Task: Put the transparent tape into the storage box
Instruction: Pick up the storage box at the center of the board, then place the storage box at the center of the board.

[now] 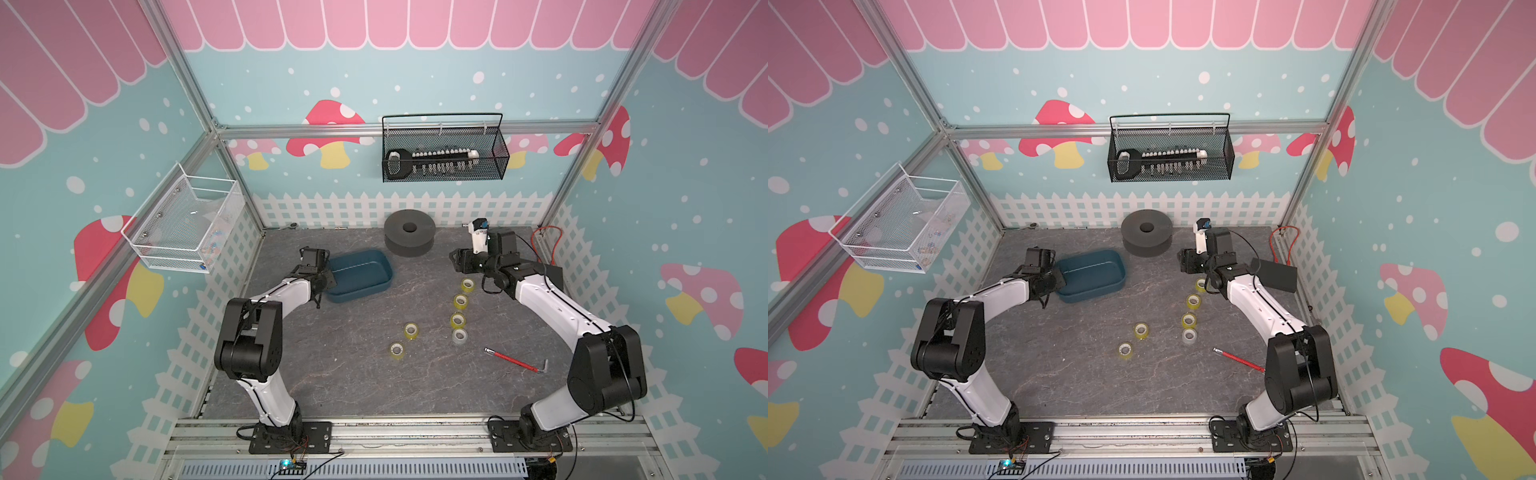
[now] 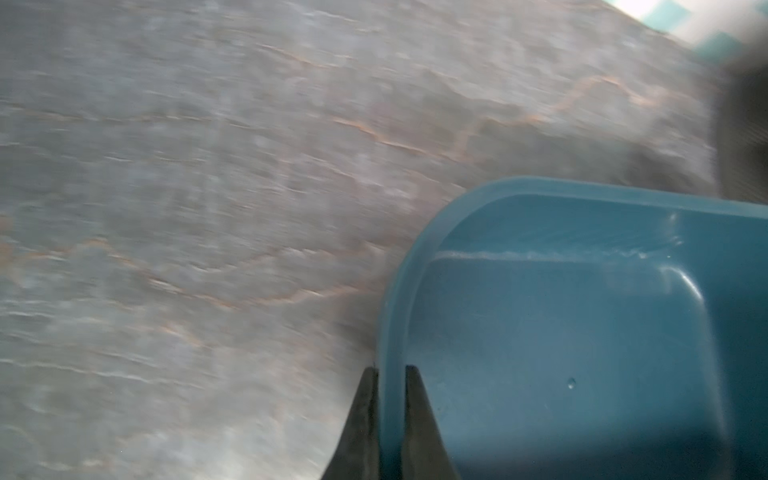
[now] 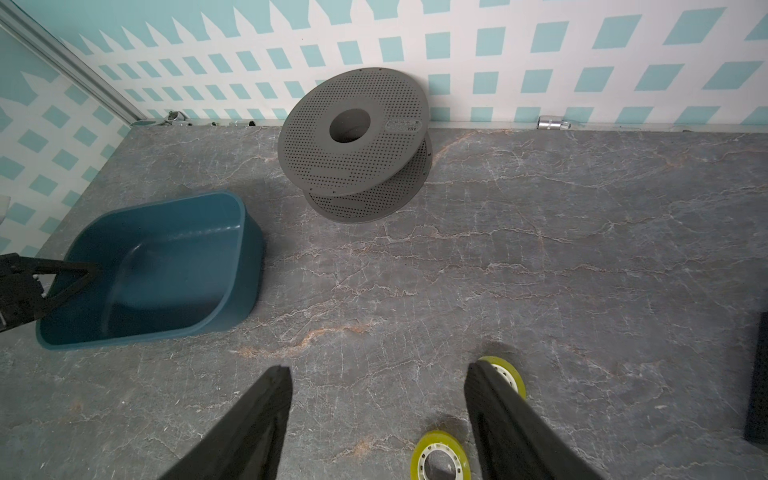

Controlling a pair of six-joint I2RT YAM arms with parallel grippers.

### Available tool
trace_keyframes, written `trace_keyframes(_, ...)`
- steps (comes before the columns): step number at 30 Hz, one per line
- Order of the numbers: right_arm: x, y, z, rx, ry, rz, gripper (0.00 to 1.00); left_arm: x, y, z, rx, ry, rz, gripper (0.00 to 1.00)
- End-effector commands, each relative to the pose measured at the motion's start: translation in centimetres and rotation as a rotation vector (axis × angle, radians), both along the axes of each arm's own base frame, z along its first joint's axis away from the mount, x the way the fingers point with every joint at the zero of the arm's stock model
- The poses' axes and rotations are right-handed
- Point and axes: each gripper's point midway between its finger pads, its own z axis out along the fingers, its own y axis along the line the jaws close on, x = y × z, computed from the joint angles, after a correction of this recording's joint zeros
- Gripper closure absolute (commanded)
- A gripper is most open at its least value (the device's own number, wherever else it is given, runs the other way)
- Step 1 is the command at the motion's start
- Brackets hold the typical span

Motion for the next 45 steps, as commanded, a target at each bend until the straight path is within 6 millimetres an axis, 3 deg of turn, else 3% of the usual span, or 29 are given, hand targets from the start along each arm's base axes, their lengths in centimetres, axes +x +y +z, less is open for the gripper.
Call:
trace_keyframes(1, -0.7, -0.1, 2.0, 0.019, -0.025, -0.014, 0.28, 0.4, -4.4, 3.6, -0.049, -0.067, -0.085, 1.00)
trace_keyframes(8, -2.5, -1.1, 0.7, 0.010, 0.016, -0.054, 0.27, -2.5, -11.1, 3.0, -0.222, -0.042, -0.098, 1.00)
trace_keyframes(17, -5.2, -1.6, -1.3, 0.015, 0.072, -0.064, 0.27, -4.7, -16.4, 0.6, -0.247, -0.004, -0.182, 1.00)
trace_keyframes(23, -6.0, -1.9, -2.4, 0.013, 0.097, -0.070, 0.27, -4.3, -16.9, 0.1, -0.212, -0.012, -0.192, 1.00)
trace_keyframes(31, -5.7, -1.7, -3.0, 0.013, 0.109, -0.068, 0.27, -4.0, -15.6, -0.2, -0.116, -0.035, -0.163, 1.00)
trace_keyframes(37, -5.3, -1.5, -2.9, 0.013, 0.104, -0.063, 0.26, -3.3, -16.3, 0.0, -0.047, -0.060, -0.196, 1.00)
trace_keyframes(40, -5.0, -1.5, -2.7, 0.010, 0.098, -0.062, 0.21, -3.6, -16.5, -0.3, -0.049, -0.052, -0.205, 0.96)
trace_keyframes(43, -5.0, -1.5, -2.7, 0.011, 0.097, -0.061, 0.06, -3.7, -16.3, -0.5, -0.042, -0.050, -0.202, 0.90)
trace_keyframes(45, -4.9, -1.4, -2.7, 0.010, 0.098, -0.061, 0.03, -3.8, -16.3, -0.6, -0.041, -0.046, -0.204, 0.89)
